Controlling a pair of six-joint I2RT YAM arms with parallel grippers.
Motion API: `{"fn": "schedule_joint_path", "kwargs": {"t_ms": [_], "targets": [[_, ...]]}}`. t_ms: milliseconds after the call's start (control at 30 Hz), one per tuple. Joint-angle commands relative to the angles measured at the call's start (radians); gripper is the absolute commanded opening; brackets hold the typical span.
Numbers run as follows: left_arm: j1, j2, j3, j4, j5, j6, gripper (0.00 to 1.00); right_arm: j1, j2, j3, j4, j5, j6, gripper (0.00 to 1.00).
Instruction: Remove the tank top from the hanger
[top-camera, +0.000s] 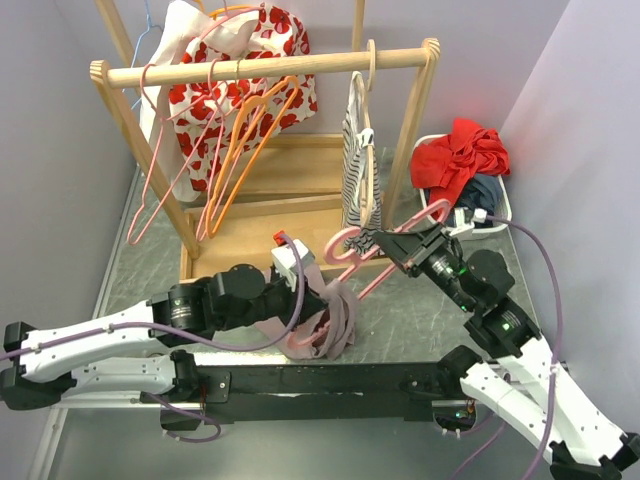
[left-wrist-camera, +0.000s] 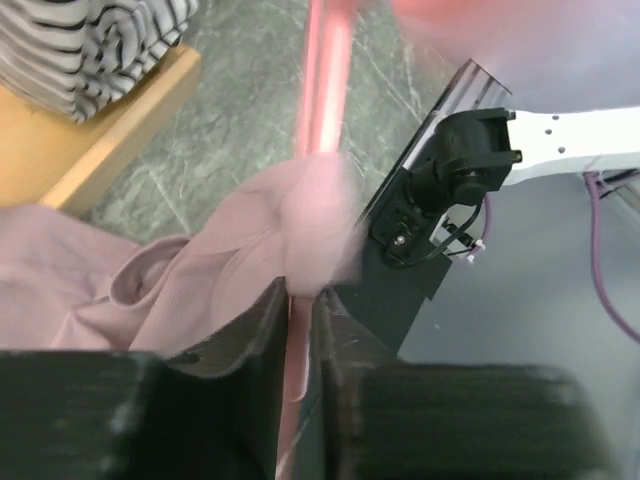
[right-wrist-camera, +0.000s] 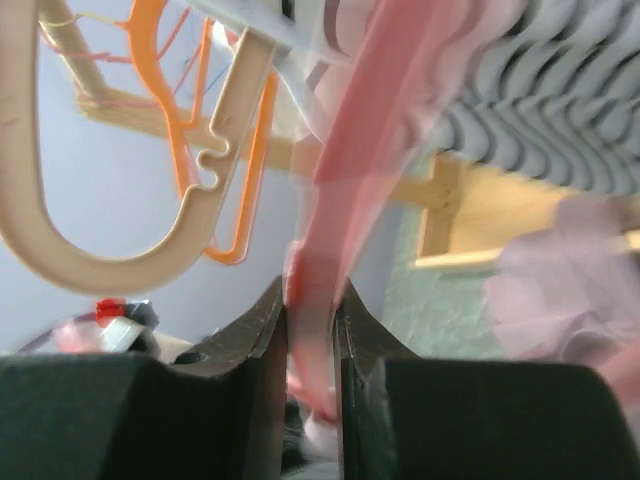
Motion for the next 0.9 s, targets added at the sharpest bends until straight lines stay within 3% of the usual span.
{"fn": "schedule_joint_path", "kwargs": {"t_ms": [0, 133, 567, 733, 767, 867], "targets": [[0.0, -0.108, 0.011, -0.006, -0.077, 0.008, 0.45, -0.016, -0.074, 0.017, -0.204, 0.2, -0.216, 0.0], [0.0, -0.128, -0.011, -0.049, -0.132, 0.003, 0.69, -0.016, -0.097, 0.065, -0.262, 0.274, -0.271, 0.0], [0.0, 0.004, -0.017, -0.017, -0.058, -0.045, 0.73, -0.018, -0.017, 0.249, -0.314, 0.398, -0.407, 0.0], [0.0, -0.029, -0.009, 0.068, -0.069, -0.009, 0.77, -0.018, 0.001, 0.304, -0.345, 0.323, -0.349, 0.0], [0.0, -0.042, -0.032, 0.095, -0.068, 0.009, 0.83, -0.016, 0.004, 0.3, -0.343, 0.297, -0.33, 0.0], [0.0, -0.074, -0.083, 0.216, -0.052, 0.032, 0.86, -0.018, -0.008, 0.252, -0.291, 0.207, -0.246, 0.0]]}}
